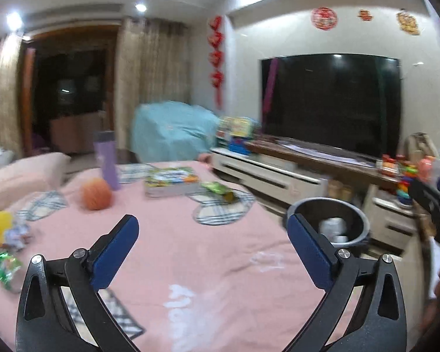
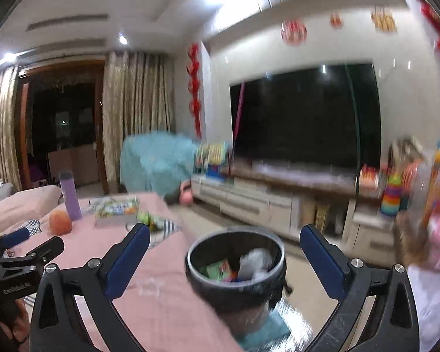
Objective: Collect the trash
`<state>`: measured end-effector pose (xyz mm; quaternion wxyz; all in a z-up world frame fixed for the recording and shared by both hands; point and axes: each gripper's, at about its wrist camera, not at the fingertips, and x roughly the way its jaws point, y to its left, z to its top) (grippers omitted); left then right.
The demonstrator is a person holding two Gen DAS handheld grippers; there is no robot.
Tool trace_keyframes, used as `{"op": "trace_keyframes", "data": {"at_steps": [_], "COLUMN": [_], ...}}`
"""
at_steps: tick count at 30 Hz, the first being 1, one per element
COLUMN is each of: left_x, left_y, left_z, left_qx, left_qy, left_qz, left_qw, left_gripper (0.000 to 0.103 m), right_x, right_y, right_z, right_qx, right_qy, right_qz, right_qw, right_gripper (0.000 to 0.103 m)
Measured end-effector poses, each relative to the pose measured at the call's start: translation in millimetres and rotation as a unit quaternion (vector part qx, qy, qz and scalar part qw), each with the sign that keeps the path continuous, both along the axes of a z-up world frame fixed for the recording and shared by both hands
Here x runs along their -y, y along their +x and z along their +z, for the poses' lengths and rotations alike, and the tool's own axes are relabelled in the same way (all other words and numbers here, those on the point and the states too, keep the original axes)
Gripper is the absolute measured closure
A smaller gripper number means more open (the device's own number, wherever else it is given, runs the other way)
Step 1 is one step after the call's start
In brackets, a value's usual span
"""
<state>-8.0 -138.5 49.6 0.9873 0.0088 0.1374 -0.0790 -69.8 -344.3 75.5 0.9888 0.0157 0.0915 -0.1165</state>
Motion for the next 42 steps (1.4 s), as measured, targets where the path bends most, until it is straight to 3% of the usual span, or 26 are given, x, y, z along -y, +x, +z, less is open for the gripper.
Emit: {"op": "trace_keyframes", "data": {"at_steps": [3, 11, 42], "left_x": [-8, -14, -15], "left_y": [-2, -15, -34], "left_z": [-10, -28, -36], "left_qx": [-0.004, -0.001, 0.001], "left_qy": [-0.009, 0.005, 0.026], "left_qz": [0.007, 0.020, 0.048], "left_qw": [0.9999, 0.9998, 0.9985], "left_gripper": [0.000, 0.000, 0.000], "right_x": [-8, -8, -23], "right_y": [9, 5, -7], "right_z": [-16, -43, -61], "right_qx": [-0.025, -0.016, -0.025], "right_qy": [0.003, 0.035, 0.021], "right_qz": [0.002, -0.006, -0.024], "right_qw": [1.000, 0.999, 0.999], "right_gripper": [0.000, 0.000, 0.000]}}
